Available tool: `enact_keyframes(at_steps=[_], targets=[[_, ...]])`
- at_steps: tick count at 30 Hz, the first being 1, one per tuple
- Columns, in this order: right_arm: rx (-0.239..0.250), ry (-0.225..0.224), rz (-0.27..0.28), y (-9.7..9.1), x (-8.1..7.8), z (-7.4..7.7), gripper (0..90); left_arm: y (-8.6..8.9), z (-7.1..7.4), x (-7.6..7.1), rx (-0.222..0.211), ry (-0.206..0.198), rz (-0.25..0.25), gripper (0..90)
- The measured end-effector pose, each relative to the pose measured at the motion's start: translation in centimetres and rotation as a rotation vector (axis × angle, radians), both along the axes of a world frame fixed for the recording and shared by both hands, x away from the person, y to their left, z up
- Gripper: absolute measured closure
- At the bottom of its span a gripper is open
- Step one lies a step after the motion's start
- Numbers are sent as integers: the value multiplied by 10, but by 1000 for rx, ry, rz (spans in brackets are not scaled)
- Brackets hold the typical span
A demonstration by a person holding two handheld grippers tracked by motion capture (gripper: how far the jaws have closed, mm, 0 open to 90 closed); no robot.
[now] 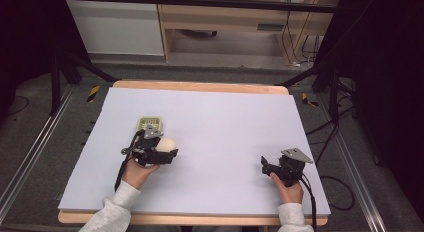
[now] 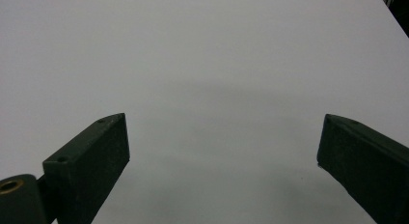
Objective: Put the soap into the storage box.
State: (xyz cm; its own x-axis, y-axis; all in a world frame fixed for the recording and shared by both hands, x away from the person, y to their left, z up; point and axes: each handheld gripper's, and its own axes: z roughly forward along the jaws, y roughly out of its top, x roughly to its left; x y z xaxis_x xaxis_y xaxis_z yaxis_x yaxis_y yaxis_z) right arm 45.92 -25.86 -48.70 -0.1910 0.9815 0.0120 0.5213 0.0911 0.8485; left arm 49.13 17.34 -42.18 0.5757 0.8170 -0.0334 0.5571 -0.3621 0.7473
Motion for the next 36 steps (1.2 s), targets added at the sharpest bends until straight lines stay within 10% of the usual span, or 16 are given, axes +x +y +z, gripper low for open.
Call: enact_keyframes(at_steps=[36], targets=[[0, 1, 5, 0, 0, 0, 47, 51, 7, 45, -31, 2, 147, 228]])
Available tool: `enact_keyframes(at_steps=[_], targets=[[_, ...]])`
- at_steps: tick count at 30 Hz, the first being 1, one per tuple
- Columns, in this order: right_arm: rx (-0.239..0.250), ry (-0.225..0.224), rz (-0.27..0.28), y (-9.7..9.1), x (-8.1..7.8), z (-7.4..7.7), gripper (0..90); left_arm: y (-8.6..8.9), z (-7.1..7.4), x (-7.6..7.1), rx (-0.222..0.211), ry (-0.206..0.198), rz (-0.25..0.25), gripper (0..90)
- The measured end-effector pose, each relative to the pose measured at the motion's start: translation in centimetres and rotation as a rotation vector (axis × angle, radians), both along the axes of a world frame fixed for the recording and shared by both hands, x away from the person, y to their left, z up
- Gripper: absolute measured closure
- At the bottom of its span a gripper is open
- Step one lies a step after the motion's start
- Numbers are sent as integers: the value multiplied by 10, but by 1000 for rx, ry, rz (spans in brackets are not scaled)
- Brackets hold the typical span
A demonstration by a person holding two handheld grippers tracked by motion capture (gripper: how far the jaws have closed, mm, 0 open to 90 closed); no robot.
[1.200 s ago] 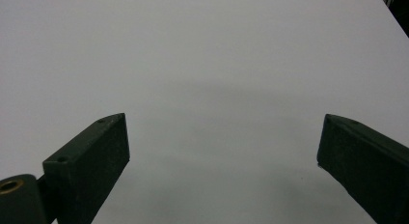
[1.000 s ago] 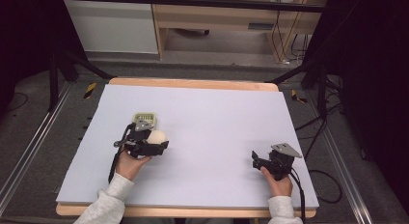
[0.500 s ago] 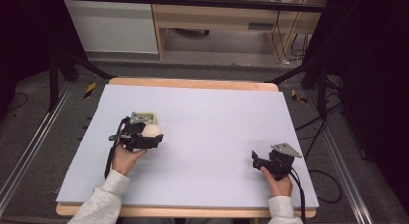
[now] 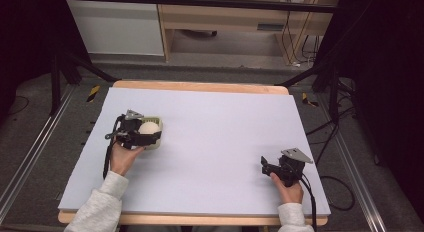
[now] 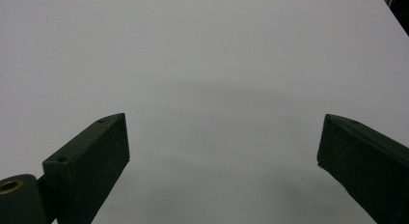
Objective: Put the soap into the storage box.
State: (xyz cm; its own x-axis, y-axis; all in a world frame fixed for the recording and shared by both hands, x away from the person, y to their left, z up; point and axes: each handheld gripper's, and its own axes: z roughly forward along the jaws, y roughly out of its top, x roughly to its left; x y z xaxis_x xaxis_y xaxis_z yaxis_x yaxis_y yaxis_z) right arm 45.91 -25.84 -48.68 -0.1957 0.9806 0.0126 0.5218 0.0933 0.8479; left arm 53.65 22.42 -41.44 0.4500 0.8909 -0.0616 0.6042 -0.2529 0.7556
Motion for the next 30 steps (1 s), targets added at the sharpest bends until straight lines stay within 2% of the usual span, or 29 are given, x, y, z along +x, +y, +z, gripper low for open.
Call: enact_keyframes(at_steps=[10, 17, 30], targets=[[2, 1, 0, 0, 0, 0, 47, 9, -3, 15, 11, 12, 28, 228], [1, -1, 0, 0, 0, 0, 46, 8, -10, 25, 25, 25, 33, 228], [2, 6, 2, 0, 1, 0, 47, 13, -17, 35, 27, 46, 42, 228]])
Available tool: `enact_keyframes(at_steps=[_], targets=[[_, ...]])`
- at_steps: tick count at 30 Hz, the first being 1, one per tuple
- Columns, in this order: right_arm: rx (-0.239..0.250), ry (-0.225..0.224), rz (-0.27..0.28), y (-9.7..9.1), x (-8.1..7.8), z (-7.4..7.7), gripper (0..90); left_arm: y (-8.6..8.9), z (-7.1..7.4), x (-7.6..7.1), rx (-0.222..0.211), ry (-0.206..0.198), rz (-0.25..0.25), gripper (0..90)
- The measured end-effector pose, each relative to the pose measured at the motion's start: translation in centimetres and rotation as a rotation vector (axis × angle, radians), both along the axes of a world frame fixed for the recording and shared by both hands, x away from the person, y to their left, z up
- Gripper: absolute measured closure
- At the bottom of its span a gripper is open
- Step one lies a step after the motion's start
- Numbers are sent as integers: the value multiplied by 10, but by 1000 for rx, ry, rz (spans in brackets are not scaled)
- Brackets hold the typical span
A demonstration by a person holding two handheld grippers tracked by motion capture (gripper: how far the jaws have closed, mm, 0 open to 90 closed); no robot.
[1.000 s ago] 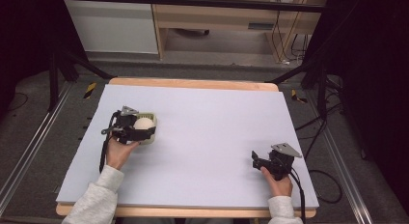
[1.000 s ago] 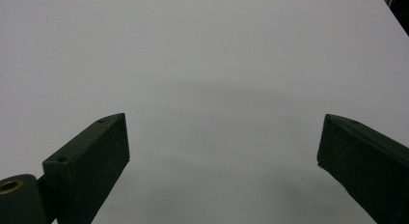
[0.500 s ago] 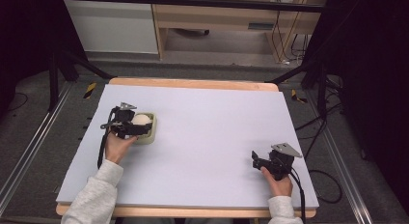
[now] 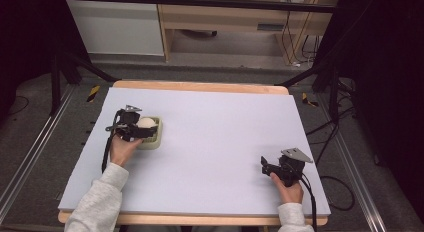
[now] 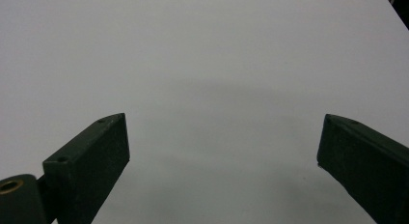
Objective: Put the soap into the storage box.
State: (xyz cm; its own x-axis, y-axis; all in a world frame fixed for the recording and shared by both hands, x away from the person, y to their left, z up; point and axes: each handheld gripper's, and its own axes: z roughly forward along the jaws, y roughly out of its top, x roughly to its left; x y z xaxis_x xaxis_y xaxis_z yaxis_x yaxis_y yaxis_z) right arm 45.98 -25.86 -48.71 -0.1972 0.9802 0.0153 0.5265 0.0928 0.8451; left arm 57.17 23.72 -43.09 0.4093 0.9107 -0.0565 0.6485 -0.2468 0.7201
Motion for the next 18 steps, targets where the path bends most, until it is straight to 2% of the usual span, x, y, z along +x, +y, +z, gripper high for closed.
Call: enact_keyframes(at_steps=[18], targets=[[-1, 2, -1, 0, 0, 0, 47, 1, -10, 5, 28, 34, -1, 228]])
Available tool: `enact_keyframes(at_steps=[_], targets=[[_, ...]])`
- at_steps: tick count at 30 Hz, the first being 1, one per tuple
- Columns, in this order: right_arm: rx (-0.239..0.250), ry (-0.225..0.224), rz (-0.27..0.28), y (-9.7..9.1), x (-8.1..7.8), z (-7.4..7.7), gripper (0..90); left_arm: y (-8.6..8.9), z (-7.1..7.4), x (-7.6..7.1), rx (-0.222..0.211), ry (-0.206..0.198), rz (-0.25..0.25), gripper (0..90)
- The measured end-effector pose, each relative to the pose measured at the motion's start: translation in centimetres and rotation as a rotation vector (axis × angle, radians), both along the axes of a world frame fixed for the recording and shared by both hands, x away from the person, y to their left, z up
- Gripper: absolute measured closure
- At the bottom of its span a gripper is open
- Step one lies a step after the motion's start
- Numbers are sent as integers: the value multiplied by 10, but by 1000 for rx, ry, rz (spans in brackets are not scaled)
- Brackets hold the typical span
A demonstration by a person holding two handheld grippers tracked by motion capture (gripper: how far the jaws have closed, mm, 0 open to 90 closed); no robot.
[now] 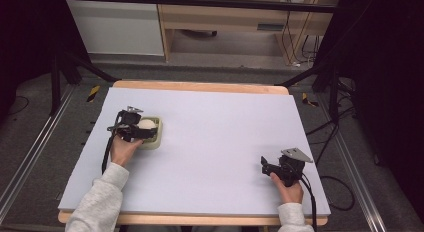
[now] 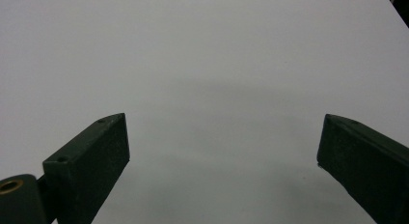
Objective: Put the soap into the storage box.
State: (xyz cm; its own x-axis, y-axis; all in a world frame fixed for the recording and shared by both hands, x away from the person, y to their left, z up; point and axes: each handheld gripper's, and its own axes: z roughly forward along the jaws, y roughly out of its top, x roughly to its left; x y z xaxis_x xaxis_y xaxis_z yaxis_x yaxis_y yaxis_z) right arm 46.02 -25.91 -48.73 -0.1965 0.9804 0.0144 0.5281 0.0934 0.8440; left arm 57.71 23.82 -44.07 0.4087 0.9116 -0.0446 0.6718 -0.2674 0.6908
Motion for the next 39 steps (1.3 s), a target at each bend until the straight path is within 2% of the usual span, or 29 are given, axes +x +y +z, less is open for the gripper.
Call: enact_keyframes(at_steps=[18, 32, 34, 39], targets=[[0, 0, 0, 0, 0, 0, 47, -3, -5, 0, 16, 10, -8, 228], [0, -2, -1, 0, 0, 0, 46, -5, -5, -1, 31, 3, -7, 221], [0, -2, 0, 0, 0, 0, 46, -3, -2, -2, 7, -11, -3, 222], [-2, -3, -2, 1, -1, 0, 46, -2, 5, -7, -11, -38, 0, 226]])
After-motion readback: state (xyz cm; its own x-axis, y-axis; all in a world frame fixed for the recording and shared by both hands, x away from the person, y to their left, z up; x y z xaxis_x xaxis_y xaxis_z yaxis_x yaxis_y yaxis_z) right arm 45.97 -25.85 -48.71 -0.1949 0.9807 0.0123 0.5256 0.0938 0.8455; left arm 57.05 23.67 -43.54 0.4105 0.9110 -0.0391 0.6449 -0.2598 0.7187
